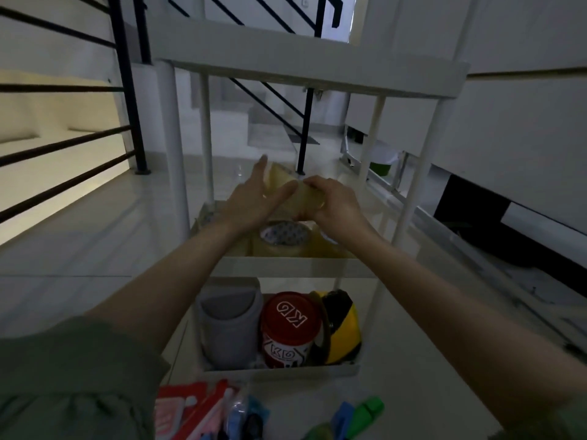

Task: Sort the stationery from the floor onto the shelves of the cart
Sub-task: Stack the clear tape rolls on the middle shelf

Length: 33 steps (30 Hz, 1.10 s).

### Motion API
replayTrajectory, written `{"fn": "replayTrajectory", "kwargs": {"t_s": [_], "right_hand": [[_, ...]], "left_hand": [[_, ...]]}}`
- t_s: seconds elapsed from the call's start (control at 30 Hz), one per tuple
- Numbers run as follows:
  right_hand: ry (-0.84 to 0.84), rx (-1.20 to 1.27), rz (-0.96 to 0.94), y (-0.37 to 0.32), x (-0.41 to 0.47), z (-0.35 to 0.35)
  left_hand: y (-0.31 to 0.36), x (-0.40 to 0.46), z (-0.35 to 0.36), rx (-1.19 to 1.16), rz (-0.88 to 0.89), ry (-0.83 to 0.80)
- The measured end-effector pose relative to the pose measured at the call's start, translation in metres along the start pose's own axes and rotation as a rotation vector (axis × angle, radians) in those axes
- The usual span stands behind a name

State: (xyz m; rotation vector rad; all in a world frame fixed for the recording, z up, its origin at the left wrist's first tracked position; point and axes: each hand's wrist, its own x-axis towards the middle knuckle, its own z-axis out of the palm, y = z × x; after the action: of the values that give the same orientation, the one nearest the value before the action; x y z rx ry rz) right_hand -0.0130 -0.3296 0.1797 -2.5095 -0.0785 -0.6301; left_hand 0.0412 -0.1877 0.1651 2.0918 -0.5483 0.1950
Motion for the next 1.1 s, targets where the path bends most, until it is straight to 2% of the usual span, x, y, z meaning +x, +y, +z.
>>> {"fn": "replayTrajectory", "kwargs": {"t_s": [0.07, 0.13, 0.23, 0.37, 0.5, 0.63, 0.87, 0.93, 1.03, 1.1], "right_hand": [[-0.008, -0.187, 0.001, 0.012, 0.005, 0.017], [-0.049, -0.250, 0.020, 0.017, 0.009, 0.028], [-0.055, -0.220, 0.037, 0.014, 0.019, 0.032], [-0.041, -0.165, 0.111, 0.004, 0.027, 0.031], [0.018, -0.127, 0.207, 0.007, 0.022, 0.034], [-0.007, -0.124, 0.221, 0.009, 0.023, 0.031], [0.009, -0.296, 0.260, 0.009, 0.023, 0.041], [-0.025, -0.336, 0.212, 0.017, 0.019, 0.041], [-0.200, -0.249, 0.152, 0.029, 0.014, 0.030], [-0.209, -0.188, 0.148, 0.031, 0.010, 0.027]], "left_hand": [[-0.018, -0.005, 0.011, 0.373, -0.019, -0.073], [-0.030, -0.009, 0.016, 0.573, 0.040, -0.048], [-0.036, -0.005, 0.019, 0.572, 0.074, -0.020], [-0.037, -0.005, 0.021, 0.562, 0.008, -0.032], [-0.040, -0.004, 0.017, 0.568, 0.038, -0.053], [-0.042, -0.003, 0.018, 0.554, 0.060, -0.040], [-0.043, -0.003, 0.016, 0.539, 0.071, -0.066], [-0.044, -0.003, 0.016, 0.534, 0.090, -0.065], [-0.046, -0.001, 0.018, 0.566, 0.128, -0.034], [-0.049, -0.001, 0.021, 0.619, 0.175, 0.010]]}}
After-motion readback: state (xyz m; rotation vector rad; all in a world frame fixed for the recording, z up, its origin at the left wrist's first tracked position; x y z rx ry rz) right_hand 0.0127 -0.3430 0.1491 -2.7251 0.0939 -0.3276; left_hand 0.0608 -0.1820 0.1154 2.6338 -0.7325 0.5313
